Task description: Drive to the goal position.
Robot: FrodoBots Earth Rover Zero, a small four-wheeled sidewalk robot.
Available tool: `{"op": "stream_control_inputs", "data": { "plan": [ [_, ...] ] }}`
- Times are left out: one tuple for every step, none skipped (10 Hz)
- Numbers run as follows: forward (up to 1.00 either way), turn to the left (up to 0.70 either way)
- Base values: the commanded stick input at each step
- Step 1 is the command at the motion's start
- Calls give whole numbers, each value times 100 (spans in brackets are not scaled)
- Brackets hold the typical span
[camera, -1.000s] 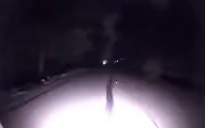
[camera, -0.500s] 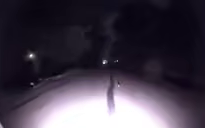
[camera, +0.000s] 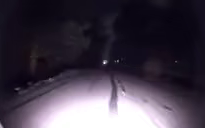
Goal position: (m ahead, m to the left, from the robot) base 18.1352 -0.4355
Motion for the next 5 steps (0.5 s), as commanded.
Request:
{"op": "stream_control_inputs", "data": {
  "plan": [
    [100,0],
    [100,0],
    [100,0],
    [100,0],
    [100,0]
  ]
}}
